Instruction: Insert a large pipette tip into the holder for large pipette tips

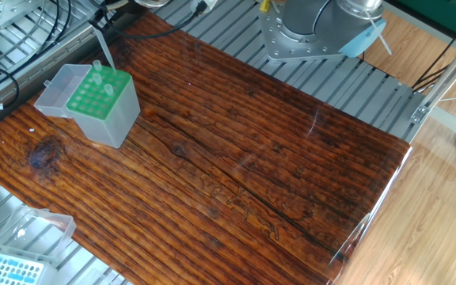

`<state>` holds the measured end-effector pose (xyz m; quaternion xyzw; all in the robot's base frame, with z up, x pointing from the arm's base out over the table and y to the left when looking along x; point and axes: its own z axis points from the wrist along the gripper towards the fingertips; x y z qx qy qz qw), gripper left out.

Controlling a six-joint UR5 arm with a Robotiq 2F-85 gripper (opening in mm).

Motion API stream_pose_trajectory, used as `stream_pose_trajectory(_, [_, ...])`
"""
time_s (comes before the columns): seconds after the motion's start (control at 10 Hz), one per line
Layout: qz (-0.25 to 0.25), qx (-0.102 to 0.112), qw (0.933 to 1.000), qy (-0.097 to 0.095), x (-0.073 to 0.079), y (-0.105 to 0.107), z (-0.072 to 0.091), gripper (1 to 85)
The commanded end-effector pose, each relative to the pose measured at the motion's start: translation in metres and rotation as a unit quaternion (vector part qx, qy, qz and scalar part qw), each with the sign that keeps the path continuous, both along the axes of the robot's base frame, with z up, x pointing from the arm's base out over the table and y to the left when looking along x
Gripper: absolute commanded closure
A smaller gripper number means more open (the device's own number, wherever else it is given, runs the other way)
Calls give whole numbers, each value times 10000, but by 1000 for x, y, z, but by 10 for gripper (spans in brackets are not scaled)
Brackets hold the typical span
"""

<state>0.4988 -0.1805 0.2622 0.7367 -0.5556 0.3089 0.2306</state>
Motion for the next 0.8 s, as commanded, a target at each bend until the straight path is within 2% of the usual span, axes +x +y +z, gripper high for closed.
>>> stream_pose_trajectory(0.0, [-27, 55, 10000, -17, 0, 1, -2, 847])
stream_pose_trajectory(0.7, [-130, 72, 9999, -30, 1, 2, -8, 847])
